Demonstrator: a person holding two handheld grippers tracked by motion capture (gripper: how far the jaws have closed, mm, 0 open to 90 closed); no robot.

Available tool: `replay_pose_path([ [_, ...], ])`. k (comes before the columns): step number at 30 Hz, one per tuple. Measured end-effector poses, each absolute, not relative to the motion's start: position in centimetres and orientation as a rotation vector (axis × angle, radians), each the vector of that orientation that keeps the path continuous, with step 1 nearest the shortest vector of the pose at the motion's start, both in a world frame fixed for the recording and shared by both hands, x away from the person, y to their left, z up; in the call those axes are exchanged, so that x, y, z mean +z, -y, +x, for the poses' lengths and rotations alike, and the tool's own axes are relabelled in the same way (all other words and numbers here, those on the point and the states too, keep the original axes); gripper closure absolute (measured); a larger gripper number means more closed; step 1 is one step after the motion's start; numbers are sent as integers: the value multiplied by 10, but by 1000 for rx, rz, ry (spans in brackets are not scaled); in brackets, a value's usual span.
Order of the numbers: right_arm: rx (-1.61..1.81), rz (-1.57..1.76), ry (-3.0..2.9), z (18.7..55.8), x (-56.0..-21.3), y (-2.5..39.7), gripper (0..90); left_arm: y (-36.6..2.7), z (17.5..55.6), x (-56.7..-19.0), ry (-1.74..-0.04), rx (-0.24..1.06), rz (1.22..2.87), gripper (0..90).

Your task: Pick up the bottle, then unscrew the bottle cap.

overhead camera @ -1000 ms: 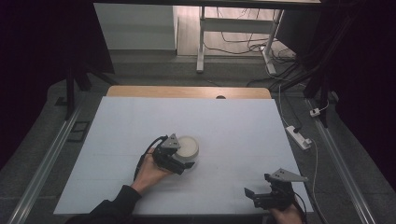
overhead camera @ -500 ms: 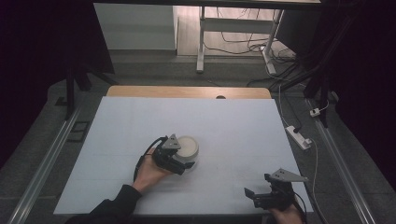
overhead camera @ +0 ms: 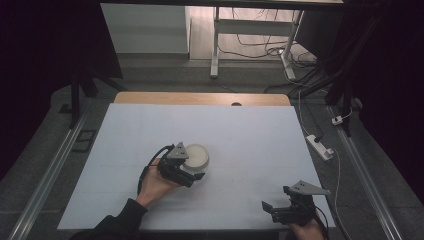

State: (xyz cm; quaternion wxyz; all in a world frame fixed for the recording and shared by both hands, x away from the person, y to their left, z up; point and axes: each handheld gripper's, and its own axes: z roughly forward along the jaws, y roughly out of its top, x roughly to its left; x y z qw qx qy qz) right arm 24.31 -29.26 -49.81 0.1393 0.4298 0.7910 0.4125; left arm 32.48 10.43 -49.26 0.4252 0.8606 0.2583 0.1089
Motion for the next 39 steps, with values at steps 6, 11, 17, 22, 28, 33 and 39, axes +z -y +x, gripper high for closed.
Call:
replay_pose_path([
  [6,1194,1240,-2285,243,-498,293,0,-109,316,-485,-639,279,2153,73],
  [11,1200,1247,-2282,243,-498,293,0,-112,310,-480,-631,278,2157,73],
  [17,1202,1247,-2282,243,-498,293,0,-113,304,-476,-623,253,2149,73],
  [22,1206,1251,-2281,243,-498,294,0,-111,300,-475,-611,252,2162,73],
  [28,1237,1262,-2277,243,-497,296,0,-111,299,-475,-610,243,2162,73],
  [33,1247,1243,-2276,242,-496,296,0,-111,299,-476,-609,238,2163,73],
  [39,1259,1217,-2305,242,-495,291,0,-110,300,-476,-603,240,2166,73],
])
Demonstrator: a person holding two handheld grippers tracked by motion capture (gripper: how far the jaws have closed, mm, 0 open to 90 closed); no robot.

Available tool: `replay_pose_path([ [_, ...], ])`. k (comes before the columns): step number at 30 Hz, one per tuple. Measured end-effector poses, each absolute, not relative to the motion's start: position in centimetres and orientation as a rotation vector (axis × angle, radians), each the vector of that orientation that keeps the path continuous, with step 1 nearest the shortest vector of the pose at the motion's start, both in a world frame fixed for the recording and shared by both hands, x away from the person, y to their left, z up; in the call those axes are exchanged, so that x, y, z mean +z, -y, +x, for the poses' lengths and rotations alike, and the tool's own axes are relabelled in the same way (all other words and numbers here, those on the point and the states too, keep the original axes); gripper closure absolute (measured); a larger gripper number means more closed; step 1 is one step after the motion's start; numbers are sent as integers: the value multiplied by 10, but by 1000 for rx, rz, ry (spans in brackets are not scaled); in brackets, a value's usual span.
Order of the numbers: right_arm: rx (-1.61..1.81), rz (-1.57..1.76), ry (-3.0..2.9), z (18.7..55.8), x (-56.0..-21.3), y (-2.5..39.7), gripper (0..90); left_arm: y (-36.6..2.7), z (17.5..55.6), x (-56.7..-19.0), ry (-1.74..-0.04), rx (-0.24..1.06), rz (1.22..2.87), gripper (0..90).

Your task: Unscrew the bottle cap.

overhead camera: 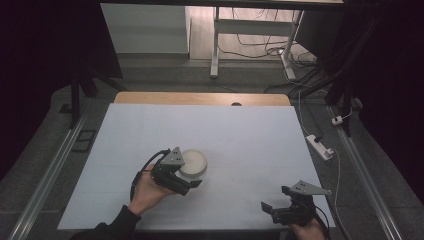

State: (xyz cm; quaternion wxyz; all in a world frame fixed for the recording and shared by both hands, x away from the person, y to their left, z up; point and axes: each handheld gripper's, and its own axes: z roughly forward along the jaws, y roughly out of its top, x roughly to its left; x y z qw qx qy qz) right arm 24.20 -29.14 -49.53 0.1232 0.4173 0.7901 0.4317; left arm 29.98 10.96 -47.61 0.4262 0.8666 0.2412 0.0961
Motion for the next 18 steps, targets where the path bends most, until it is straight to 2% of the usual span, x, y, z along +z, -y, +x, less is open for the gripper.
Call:
replay_pose_path([
  [18,1334,1015,-2321,243,-481,266,0,-105,300,-479,-600,243,2177,73],
])
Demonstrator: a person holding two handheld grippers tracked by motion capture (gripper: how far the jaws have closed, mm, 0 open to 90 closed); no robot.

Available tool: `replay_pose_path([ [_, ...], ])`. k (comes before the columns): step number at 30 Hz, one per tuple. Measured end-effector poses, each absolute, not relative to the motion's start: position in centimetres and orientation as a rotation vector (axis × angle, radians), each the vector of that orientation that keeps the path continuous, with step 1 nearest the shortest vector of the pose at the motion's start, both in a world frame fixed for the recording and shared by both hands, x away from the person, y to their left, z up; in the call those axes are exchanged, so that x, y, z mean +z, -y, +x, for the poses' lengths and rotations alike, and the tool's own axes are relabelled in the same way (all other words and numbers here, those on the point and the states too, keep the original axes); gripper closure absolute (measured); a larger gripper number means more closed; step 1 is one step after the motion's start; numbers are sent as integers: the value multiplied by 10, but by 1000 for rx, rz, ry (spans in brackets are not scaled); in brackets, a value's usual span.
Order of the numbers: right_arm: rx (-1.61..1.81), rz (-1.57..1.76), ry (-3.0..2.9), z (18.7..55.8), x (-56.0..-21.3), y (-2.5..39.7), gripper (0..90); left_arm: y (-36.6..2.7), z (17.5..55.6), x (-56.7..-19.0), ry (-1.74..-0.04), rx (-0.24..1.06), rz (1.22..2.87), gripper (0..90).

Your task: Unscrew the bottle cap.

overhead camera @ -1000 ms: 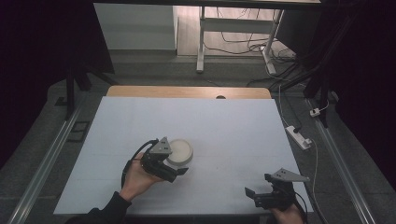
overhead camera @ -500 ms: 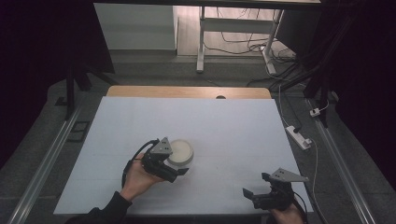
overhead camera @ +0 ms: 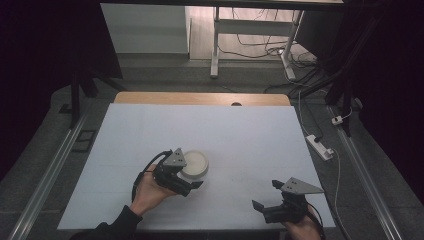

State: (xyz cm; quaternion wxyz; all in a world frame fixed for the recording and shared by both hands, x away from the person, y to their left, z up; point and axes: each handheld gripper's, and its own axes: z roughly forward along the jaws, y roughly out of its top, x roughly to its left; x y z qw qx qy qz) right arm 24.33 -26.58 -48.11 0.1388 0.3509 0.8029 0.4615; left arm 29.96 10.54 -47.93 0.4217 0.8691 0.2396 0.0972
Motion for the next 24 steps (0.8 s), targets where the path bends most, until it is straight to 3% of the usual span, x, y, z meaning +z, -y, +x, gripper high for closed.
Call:
replay_pose_path([
  [24,1340,972,-2456,260,-459,218,0,-102,299,-480,-584,236,2174,73],
])
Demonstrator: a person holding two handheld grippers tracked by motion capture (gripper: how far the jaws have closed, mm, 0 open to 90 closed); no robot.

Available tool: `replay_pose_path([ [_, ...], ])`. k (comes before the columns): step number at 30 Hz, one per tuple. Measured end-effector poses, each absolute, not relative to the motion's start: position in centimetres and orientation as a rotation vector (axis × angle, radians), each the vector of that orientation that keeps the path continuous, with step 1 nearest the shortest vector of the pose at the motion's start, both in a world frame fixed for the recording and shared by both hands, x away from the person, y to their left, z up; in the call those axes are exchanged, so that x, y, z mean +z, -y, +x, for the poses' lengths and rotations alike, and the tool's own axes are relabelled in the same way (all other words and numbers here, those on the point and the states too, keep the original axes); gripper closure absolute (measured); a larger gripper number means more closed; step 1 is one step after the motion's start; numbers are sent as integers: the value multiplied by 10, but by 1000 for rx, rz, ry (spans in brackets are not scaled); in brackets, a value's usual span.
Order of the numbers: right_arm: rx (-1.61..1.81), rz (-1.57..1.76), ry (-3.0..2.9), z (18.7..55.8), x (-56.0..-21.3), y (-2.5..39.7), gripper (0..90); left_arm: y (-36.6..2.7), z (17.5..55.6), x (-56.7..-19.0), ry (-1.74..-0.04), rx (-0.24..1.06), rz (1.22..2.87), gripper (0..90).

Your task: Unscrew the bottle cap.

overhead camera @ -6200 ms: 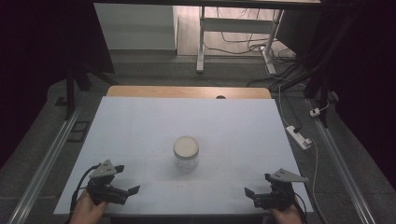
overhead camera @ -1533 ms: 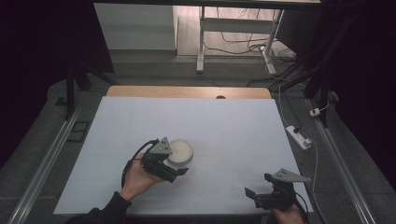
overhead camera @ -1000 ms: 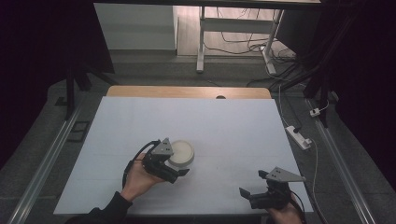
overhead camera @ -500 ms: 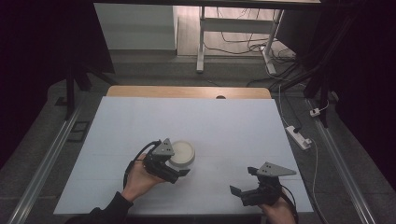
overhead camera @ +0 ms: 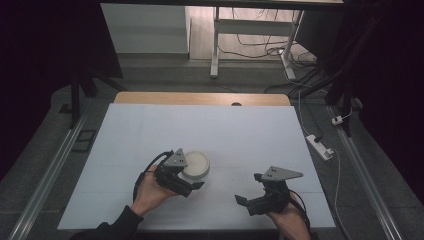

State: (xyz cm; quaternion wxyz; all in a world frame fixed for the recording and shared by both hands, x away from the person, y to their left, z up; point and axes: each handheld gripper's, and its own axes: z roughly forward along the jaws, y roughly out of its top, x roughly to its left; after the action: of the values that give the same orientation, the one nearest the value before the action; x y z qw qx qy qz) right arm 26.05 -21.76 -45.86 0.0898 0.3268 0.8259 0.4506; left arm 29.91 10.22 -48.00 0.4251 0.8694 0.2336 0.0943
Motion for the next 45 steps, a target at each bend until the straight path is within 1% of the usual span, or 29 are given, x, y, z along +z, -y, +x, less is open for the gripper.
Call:
replay_pose_path([
  [8,1384,923,-2487,269,-449,200,0,-100,299,-480,-573,230,2178,73],
  [14,1384,826,-2489,277,-442,179,0,-97,297,-481,-564,223,2182,73],
  [28,1420,743,-2525,292,-433,136,0,-94,295,-480,-551,222,2184,73],
  [35,1423,677,-2543,296,-433,114,0,-93,295,-480,-544,217,2191,73],
  [45,1427,656,-2538,304,-442,102,0,-89,295,-480,-532,197,2196,73],
])
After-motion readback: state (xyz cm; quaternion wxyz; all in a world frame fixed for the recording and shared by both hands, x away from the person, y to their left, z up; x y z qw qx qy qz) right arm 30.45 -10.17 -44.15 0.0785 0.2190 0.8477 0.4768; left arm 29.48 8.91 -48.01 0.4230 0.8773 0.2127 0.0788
